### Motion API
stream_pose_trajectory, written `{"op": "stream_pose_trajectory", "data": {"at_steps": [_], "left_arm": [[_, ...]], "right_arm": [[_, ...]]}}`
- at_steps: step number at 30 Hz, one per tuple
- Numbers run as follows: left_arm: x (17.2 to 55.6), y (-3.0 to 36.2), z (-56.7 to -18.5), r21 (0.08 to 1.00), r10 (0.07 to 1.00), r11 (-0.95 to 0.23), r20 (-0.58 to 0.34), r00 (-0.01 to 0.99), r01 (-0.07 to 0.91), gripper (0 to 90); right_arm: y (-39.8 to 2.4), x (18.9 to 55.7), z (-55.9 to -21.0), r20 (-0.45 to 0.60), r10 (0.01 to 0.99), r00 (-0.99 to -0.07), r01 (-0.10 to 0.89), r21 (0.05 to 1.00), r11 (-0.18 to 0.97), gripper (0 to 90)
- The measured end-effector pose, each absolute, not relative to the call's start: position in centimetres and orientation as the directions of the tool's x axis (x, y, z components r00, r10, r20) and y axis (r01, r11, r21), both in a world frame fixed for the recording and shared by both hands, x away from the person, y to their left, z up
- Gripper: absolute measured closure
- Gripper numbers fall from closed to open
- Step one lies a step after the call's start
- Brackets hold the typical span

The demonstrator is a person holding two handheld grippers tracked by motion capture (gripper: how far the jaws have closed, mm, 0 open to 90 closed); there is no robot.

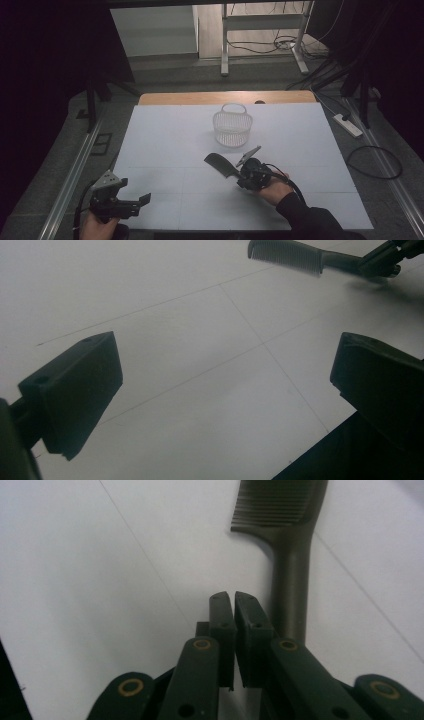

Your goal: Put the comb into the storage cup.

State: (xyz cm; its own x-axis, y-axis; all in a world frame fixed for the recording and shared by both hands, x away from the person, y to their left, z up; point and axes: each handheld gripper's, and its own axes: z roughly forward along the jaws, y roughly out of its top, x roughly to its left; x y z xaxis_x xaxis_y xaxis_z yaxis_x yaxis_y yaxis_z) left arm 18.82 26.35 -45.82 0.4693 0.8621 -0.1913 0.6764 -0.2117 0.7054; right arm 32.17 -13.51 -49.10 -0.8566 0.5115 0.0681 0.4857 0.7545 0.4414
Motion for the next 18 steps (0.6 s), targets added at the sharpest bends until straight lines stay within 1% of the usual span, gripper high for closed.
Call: {"op": "stream_pose_trajectory", "data": {"at_steps": [4,6,7,9,10,11,12,16,18], "left_arm": [[18.8,26.3,-45.8,0.705,0.862,-0.212,-0.191,0.469,0.677,1.0],[18.8,26.3,-45.8,0.705,0.862,-0.211,-0.192,0.469,0.677,1.0],[18.8,26.3,-45.8,0.705,0.862,-0.212,-0.191,0.469,0.677,1.0],[18.8,26.3,-45.8,0.705,0.862,-0.213,-0.19,0.469,0.677,1.0],[18.8,26.3,-45.8,0.705,0.862,-0.213,-0.19,0.469,0.677,1.0],[18.8,26.3,-45.8,0.705,0.863,-0.212,-0.19,0.468,0.677,1.0],[18.8,26.3,-45.8,0.704,0.863,-0.212,-0.191,0.468,0.677,1.0],[18.8,26.3,-45.8,0.704,0.863,-0.212,-0.191,0.469,0.678,1.0],[18.8,26.3,-45.8,0.704,0.863,-0.212,-0.191,0.468,0.678,1.0]], "right_arm": [[-13.6,32.1,-48.6,0.065,0.516,-0.854,0.486,0.454,0.747,81.8],[-13.6,32.0,-48.4,0.052,0.518,-0.854,0.481,0.459,0.747,77.6],[-13.6,31.9,-48.2,0.039,0.517,-0.855,0.474,0.463,0.749,74.0],[-13.5,31.9,-48.2,0.036,0.519,-0.854,0.474,0.463,0.749,72.2],[-13.5,31.9,-48.0,0.028,0.522,-0.852,0.474,0.463,0.749,67.5],[-13.5,31.9,-48.0,0.023,0.524,-0.852,0.473,0.465,0.748,65.0],[-13.5,31.9,-48.0,0.023,0.524,-0.852,0.473,0.465,0.748,65.0],[-13.7,32.0,-47.8,0.004,0.532,-0.847,0.47,0.475,0.744,54.5],[-13.8,32.1,-47.8,-0.001,0.54,-0.842,0.474,0.479,0.739,47.6]]}}
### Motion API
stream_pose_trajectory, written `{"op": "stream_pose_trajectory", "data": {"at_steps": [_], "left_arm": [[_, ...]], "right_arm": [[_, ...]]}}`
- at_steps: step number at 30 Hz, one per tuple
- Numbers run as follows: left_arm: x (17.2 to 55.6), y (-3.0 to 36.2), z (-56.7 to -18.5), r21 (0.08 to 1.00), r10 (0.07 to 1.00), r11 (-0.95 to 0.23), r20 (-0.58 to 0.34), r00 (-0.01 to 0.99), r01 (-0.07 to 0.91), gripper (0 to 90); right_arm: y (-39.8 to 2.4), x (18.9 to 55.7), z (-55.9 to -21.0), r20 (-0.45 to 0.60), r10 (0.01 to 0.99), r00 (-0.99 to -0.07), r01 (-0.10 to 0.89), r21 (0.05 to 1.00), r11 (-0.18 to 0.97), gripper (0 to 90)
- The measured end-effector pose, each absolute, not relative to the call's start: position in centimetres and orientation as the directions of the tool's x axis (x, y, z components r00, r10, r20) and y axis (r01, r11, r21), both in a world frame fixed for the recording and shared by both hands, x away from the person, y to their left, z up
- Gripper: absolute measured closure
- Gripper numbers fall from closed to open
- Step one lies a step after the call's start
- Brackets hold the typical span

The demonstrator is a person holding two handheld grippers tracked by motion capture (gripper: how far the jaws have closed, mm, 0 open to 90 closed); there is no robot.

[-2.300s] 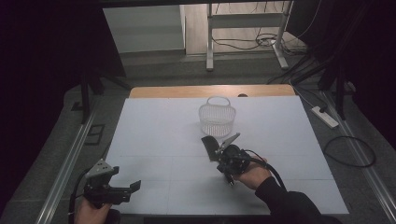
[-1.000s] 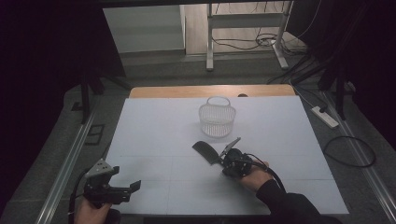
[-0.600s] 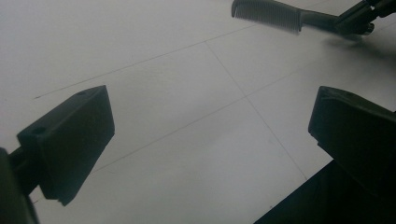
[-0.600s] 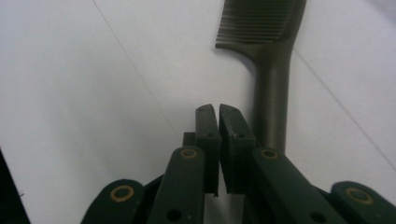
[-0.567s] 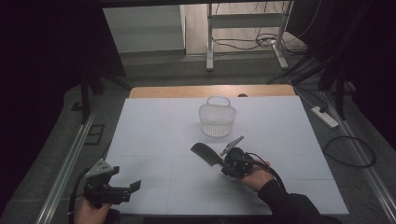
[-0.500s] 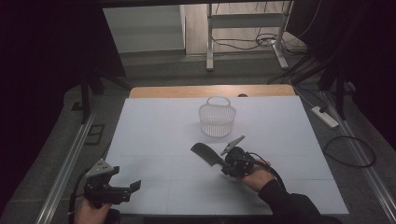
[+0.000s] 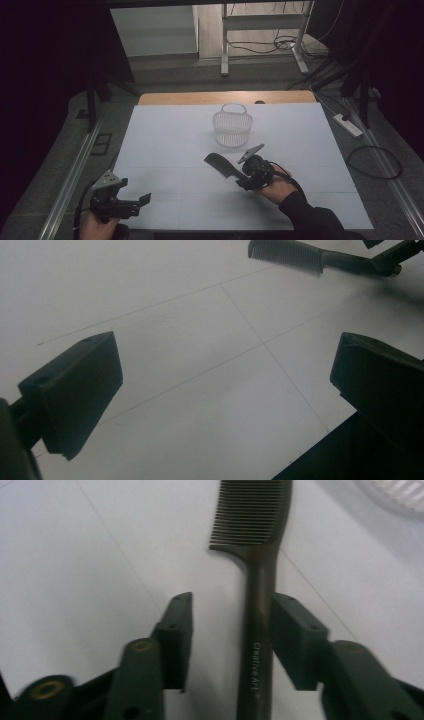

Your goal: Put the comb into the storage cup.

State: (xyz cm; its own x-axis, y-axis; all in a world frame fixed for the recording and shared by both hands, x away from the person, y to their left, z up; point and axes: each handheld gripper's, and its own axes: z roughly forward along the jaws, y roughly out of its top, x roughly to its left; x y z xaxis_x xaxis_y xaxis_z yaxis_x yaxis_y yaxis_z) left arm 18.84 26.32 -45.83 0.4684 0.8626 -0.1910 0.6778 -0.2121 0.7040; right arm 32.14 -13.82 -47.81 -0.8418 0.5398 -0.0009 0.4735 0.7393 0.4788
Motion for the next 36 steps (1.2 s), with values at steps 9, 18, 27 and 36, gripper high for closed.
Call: {"op": "stream_pose_trajectory", "data": {"at_steps": [9,18,27,36], "left_arm": [[18.8,26.3,-45.8,0.704,0.863,-0.212,-0.192,0.468,0.678,1.0],[18.8,26.3,-45.8,0.704,0.863,-0.211,-0.192,0.468,0.678,1.0],[18.8,26.3,-45.8,0.704,0.863,-0.212,-0.191,0.468,0.678,1.0],[18.8,26.3,-45.8,0.705,0.863,-0.212,-0.191,0.468,0.677,1.0]], "right_arm": [[-14.1,32.4,-47.8,-0.047,0.565,-0.824,0.476,0.483,0.735,19.0],[-14.3,32.6,-48.5,-0.078,0.542,-0.837,0.448,0.472,0.759,2.1],[-14.6,32.9,-48.7,-0.081,0.565,-0.821,0.473,0.456,0.754,0.0],[-14.5,33.2,-49.5,-0.061,0.583,-0.81,0.51,0.415,0.753,0.0]]}}
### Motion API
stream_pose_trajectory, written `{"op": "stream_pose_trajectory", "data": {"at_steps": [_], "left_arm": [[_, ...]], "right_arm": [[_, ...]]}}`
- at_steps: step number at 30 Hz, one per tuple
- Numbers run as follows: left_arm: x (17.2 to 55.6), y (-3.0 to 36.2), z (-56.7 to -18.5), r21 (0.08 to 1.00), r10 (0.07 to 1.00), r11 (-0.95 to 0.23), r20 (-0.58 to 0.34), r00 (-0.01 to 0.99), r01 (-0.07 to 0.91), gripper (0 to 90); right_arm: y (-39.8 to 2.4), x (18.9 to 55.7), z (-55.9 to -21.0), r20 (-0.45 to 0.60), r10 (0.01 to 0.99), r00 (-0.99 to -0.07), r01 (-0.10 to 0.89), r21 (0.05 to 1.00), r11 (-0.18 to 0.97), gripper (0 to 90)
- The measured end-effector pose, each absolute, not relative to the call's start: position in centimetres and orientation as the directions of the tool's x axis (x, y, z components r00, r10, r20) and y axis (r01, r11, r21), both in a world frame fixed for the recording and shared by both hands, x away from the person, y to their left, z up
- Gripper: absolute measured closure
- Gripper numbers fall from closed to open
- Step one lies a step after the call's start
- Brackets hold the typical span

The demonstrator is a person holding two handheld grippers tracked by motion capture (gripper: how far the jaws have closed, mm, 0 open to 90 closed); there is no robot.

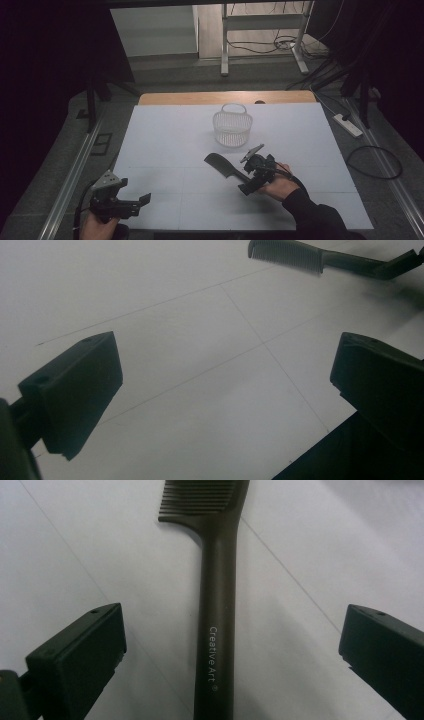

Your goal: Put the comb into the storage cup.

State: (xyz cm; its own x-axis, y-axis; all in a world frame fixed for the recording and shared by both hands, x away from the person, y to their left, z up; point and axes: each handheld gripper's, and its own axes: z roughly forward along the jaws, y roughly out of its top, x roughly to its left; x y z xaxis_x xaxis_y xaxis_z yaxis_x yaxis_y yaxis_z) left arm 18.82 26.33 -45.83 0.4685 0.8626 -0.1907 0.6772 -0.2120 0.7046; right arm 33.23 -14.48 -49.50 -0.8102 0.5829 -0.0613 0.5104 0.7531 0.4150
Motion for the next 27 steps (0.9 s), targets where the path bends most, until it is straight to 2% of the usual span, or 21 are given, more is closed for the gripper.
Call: {"op": "stream_pose_trajectory", "data": {"at_steps": [13,27], "left_arm": [[18.8,26.3,-45.8,0.705,0.863,-0.213,-0.19,0.469,0.677,1.0],[18.8,26.3,-45.8,0.702,0.863,-0.215,-0.19,0.469,0.679,1.0]], "right_arm": [[-14.0,33.3,-51.4,-0.074,0.57,-0.818,0.52,0.329,0.789,0.0],[-14.1,33.6,-51.4,-0.031,0.611,-0.791,0.574,0.311,0.758,0.0]]}}
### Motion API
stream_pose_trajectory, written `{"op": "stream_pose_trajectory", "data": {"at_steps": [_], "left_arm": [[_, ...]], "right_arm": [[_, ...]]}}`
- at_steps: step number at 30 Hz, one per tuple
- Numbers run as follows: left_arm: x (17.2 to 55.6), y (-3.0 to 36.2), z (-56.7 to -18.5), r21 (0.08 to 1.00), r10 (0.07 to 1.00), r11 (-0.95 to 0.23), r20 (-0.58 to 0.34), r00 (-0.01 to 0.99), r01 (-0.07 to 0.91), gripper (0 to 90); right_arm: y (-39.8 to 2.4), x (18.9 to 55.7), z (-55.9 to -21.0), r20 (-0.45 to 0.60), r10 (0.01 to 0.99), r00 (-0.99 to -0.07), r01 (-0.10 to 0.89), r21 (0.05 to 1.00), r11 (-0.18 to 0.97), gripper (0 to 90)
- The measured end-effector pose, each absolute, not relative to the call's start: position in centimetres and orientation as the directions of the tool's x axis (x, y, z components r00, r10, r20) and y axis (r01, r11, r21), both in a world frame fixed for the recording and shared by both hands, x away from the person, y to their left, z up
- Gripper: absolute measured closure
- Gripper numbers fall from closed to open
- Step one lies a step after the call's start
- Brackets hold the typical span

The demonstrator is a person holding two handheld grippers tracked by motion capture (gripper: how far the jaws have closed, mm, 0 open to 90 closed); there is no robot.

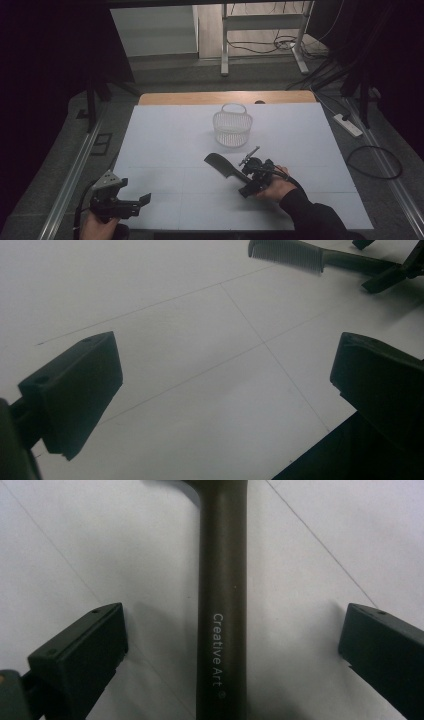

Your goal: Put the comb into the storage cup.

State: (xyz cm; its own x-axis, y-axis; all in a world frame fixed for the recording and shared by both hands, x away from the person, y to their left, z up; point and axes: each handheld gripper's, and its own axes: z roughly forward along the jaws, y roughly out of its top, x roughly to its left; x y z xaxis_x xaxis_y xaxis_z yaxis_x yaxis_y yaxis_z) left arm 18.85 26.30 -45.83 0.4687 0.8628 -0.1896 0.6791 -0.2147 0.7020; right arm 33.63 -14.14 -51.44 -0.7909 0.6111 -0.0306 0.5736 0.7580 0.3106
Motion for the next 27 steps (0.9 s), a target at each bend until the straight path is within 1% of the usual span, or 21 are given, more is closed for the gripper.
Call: {"op": "stream_pose_trajectory", "data": {"at_steps": [2,3,6,10,13,14,17,19,27], "left_arm": [[18.8,26.3,-45.8,0.702,0.863,-0.214,-0.19,0.469,0.679,1.0],[18.8,26.3,-45.8,0.702,0.863,-0.215,-0.19,0.469,0.679,1.0],[18.8,26.3,-45.8,0.702,0.863,-0.215,-0.189,0.469,0.679,1.0],[18.9,26.2,-45.8,0.702,0.863,-0.215,-0.189,0.468,0.679,1.1],[18.9,26.2,-45.8,0.7,0.863,-0.218,-0.187,0.469,0.68,1.1],[18.9,26.2,-45.8,0.7,0.863,-0.218,-0.186,0.469,0.68,1.1],[18.9,26.2,-45.8,0.7,0.865,-0.219,-0.183,0.468,0.68,1.3],[18.9,26.2,-45.8,0.699,0.865,-0.225,-0.178,0.47,0.679,1.3],[18.7,26.0,-45.7,0.704,0.863,-0.24,-0.161,0.48,0.668,1.1]], "right_arm": [[-14.0,33.7,-51.4,-0.032,0.622,-0.782,0.586,0.299,0.753,0.0],[-13.9,33.7,-51.3,-0.034,0.623,-0.782,0.589,0.291,0.754,1.5],[-14.0,33.7,-51.0,-0.032,0.629,-0.777,0.595,0.293,0.749,10.7],[-14.1,33.7,-50.5,-0.033,0.629,-0.776,0.592,0.305,0.746,27.6],[-14.0,33.5,-50.2,-0.034,0.61,-0.792,0.571,0.315,0.758,42.3],[-14.0,33.5,-50.2,-0.034,0.61,-0.792,0.571,0.314,0.759,45.8],[-14.1,33.6,-49.9,-0.027,0.602,-0.798,0.565,0.313,0.764,63.4],[-14.2,33.5,-49.9,-0.023,0.589,-0.808,0.553,0.313,0.772,71.1],[-14.2,33.3,-49.9,-0.032,0.585,-0.81,0.545,0.327,0.772,72.1]]}}
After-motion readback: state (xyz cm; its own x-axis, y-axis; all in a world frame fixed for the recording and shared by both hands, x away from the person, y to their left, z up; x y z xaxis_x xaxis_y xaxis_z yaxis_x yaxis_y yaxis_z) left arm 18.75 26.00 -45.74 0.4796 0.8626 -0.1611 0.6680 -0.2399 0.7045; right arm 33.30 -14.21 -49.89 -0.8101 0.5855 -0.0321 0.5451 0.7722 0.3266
